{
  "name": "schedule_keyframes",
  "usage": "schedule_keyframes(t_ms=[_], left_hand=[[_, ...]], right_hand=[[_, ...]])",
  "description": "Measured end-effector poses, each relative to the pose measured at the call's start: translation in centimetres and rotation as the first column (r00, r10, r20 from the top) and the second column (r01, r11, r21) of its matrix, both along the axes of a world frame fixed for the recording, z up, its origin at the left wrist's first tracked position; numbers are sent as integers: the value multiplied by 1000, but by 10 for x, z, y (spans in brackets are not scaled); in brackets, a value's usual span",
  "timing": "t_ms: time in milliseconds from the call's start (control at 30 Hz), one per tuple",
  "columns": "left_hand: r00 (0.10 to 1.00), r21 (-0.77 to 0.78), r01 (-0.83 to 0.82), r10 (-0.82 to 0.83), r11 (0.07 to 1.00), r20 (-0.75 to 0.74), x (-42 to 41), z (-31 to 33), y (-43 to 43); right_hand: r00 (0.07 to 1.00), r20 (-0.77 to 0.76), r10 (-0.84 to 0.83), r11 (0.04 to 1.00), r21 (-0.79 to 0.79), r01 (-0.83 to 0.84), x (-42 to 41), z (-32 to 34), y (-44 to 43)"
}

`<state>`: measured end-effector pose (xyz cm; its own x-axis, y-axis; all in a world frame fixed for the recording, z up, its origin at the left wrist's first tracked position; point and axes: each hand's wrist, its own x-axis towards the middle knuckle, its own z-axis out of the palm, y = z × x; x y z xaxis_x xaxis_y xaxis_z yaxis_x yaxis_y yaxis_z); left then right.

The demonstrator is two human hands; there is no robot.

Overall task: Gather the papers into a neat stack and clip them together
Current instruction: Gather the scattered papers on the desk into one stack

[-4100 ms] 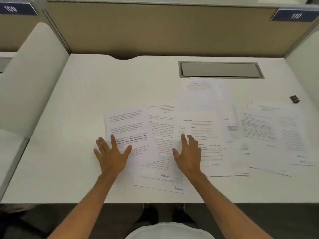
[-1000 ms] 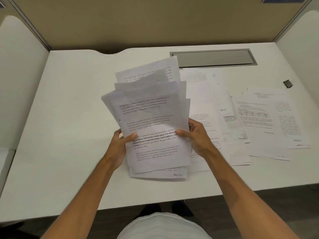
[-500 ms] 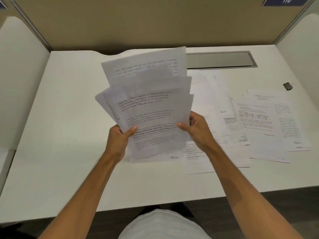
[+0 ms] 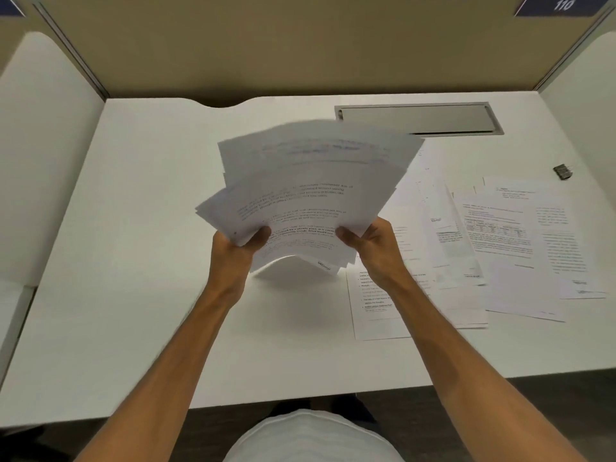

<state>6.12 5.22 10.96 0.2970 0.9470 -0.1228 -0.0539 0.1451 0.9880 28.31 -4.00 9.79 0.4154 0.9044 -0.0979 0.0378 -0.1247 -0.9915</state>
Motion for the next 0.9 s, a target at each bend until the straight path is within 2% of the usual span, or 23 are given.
schedule_keyframes(t_ms=[167, 333, 433, 700, 900], left_hand=[[997, 20, 10, -9, 1000, -71, 0, 2, -2], [989, 48, -9, 16, 999, -147, 1, 2, -4], [990, 64, -10, 19, 998, -143, 3, 3, -3], [973, -29, 29, -35, 999, -228, 8, -20, -7], [982, -55, -44, 33, 997, -188, 17, -17, 1]], right_hand=[[999, -30, -29, 999, -43, 28, -5, -2, -2], [998, 40, -52, 997, -52, 54, -13, -1, 0], [995, 60, -79, 995, -63, 83, -12, -1, 2], [992, 125, -21, 980, -194, 46, -13, -22, 4], [990, 109, -91, 988, -111, 103, -5, -7, 1]])
